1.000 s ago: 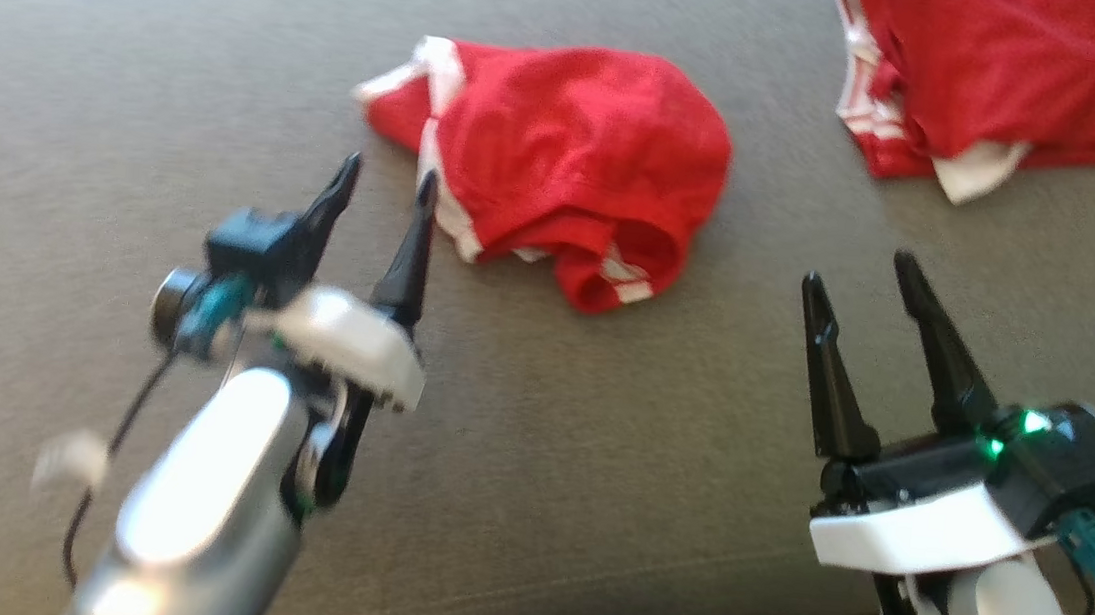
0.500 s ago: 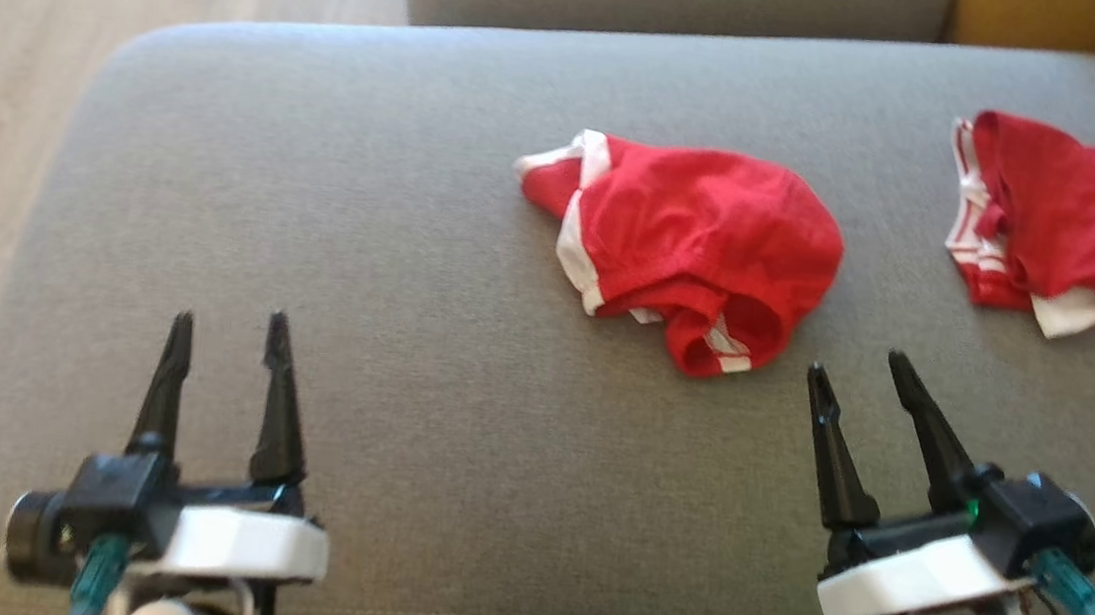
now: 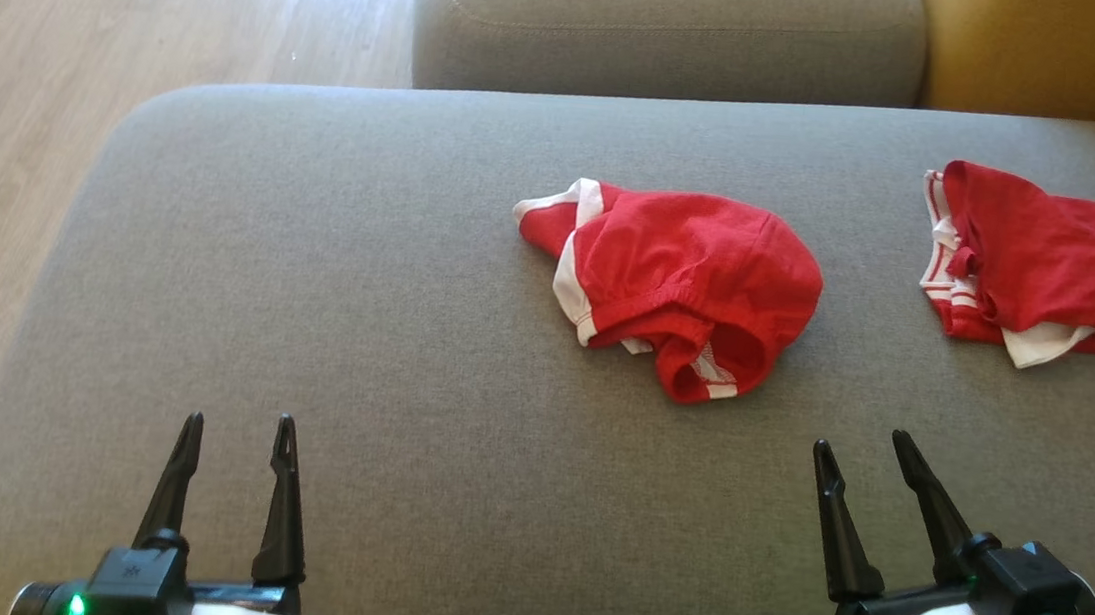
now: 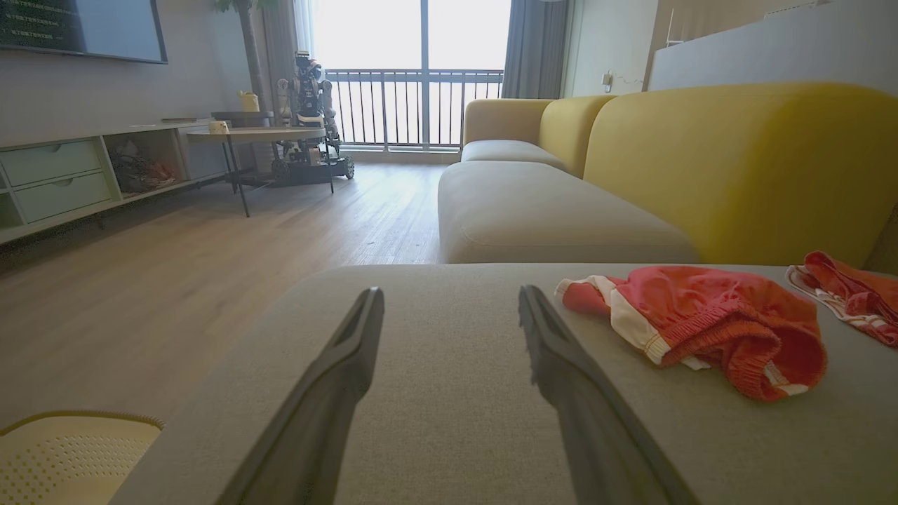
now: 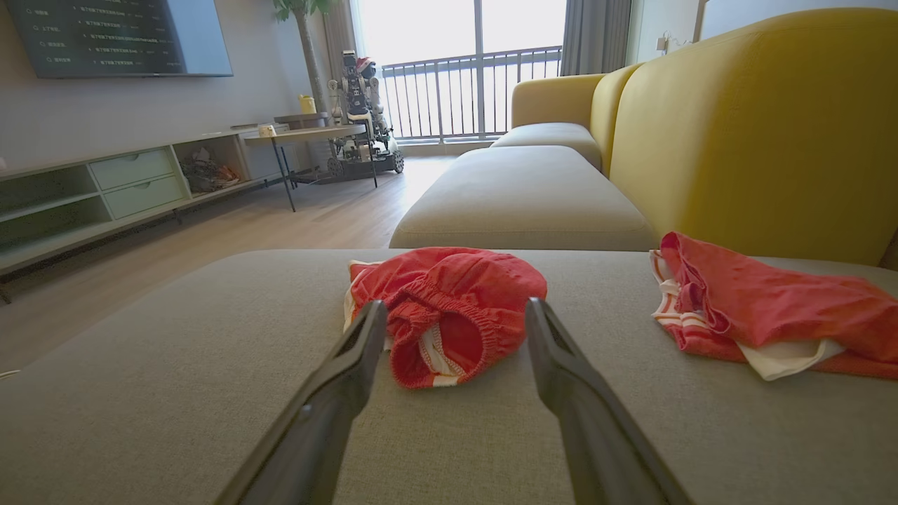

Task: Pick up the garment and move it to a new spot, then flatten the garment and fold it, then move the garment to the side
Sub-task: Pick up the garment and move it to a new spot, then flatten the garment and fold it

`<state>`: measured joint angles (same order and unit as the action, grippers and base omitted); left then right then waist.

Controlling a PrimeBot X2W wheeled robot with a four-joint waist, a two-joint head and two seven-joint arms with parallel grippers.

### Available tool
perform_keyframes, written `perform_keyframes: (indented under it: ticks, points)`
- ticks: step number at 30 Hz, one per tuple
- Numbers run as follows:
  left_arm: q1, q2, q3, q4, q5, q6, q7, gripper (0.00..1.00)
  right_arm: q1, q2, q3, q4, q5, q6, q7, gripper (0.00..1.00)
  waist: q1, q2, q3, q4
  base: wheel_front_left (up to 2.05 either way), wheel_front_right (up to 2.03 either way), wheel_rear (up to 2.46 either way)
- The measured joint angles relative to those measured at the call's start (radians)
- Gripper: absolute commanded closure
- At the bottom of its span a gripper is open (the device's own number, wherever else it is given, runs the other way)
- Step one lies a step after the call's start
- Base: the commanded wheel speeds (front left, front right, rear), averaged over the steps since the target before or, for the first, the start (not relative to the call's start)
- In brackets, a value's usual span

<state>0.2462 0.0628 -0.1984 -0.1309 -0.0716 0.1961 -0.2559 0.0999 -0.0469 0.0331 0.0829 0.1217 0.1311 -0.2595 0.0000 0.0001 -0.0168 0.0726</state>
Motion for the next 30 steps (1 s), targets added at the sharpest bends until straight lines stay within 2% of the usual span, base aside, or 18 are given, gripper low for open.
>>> perform_keyframes:
  ticks: [9,30]
  points:
    - [0.000,-0.002,0.000,0.025,0.009,-0.020,0.000,0.00,0.000,0.000,0.002,-0.004,0.022,0.000,0.000,0.00,0.0000,0.0000,-0.013,-0.024,0.00,0.00,0.00]
    - [0.000,-0.003,-0.029,0.036,0.035,-0.020,0.000,0.00,0.016,0.000,-0.001,0.002,0.050,0.000,0.000,0.00,0.0000,0.0000,-0.011,-0.024,0.00,0.00,0.00]
